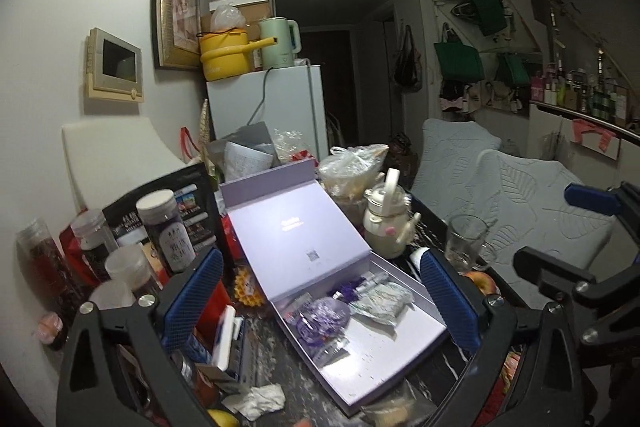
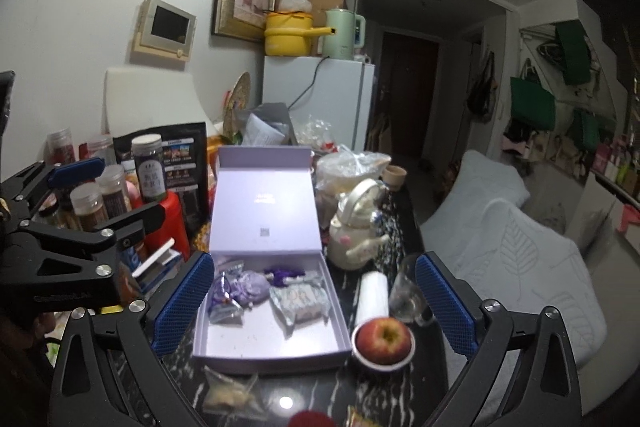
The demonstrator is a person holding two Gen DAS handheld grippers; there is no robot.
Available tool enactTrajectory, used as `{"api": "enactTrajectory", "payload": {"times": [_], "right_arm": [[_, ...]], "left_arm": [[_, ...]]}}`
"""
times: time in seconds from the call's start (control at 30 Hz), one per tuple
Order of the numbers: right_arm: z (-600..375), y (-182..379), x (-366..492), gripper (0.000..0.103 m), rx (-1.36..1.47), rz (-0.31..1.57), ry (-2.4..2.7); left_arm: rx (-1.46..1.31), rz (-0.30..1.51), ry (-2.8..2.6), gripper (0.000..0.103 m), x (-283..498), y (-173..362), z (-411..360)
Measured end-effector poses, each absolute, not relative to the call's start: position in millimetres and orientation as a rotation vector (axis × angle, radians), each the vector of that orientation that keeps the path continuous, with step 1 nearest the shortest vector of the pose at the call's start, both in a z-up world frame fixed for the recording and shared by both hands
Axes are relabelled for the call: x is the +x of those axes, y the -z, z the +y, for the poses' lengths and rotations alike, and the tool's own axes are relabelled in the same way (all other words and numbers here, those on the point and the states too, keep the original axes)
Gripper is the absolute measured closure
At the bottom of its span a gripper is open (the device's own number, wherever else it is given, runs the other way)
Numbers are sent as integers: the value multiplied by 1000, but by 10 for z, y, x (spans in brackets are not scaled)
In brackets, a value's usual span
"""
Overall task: Organize soft objects
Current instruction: 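Withdraw both tools from the box back toward the remaining pile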
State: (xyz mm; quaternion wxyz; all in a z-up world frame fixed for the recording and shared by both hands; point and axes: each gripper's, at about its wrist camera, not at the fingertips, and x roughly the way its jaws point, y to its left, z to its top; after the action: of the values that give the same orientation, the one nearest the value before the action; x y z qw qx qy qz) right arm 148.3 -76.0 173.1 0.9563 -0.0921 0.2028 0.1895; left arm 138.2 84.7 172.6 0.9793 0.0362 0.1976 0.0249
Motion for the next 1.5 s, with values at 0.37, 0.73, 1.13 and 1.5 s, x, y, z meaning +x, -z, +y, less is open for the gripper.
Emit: {"api": "enactTrajectory", "payload": {"times": [0.37,0.73,1.13,1.5], "right_arm": [[-1004,-1276,1217,1,-115,456,-362],[-1182,-837,986,1,-86,516,-252],[-1327,-511,705,1,-84,581,-256],[-1669,11,629,1,-18,729,-265]], "left_arm": [[34,475,34,2,1133,-1334,741],[-5,532,96,2,943,-917,658],[-18,638,186,2,841,-505,465],[12,719,209,2,792,-197,226]]}}
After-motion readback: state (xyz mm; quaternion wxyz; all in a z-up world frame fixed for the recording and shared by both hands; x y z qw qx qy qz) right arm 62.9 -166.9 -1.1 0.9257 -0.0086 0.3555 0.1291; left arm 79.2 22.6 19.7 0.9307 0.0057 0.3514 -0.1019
